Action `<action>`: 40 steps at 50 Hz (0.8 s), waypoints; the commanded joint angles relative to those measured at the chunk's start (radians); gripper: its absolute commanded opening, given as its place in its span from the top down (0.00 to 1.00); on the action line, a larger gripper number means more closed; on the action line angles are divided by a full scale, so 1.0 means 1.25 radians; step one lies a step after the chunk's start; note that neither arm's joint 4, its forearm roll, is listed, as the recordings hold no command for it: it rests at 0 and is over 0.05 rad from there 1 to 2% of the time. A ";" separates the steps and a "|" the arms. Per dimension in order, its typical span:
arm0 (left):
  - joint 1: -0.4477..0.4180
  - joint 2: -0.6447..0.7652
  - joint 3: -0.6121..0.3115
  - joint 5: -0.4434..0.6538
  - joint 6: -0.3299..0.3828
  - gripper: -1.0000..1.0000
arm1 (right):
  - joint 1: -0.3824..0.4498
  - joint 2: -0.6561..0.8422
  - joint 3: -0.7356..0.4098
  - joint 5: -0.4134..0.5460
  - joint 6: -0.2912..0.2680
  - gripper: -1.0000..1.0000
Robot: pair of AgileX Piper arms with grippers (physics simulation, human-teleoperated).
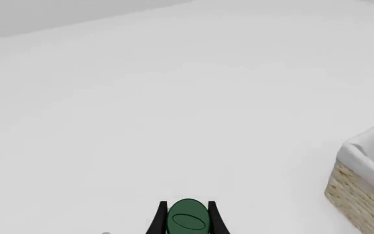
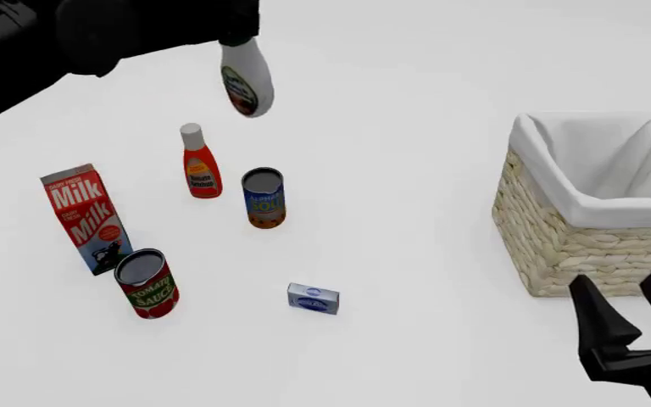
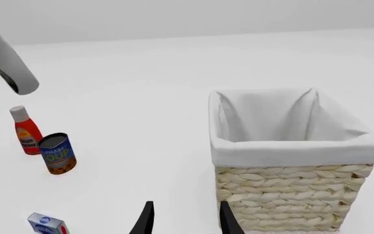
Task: Pick the salad dressing and place it in the basket.
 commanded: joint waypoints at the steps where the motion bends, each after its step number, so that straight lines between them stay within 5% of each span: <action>1: -0.103 -0.020 0.042 -0.024 0.020 1.00 | -0.002 -0.017 0.000 0.014 -0.003 0.00; 22: -0.260 -0.018 0.108 -0.070 -0.007 1.00 | -0.007 -0.064 0.000 0.063 -0.005 0.00; 40: -0.290 -0.003 0.133 -0.094 -0.012 1.00 | 0.022 -0.033 -0.017 0.055 0.008 0.00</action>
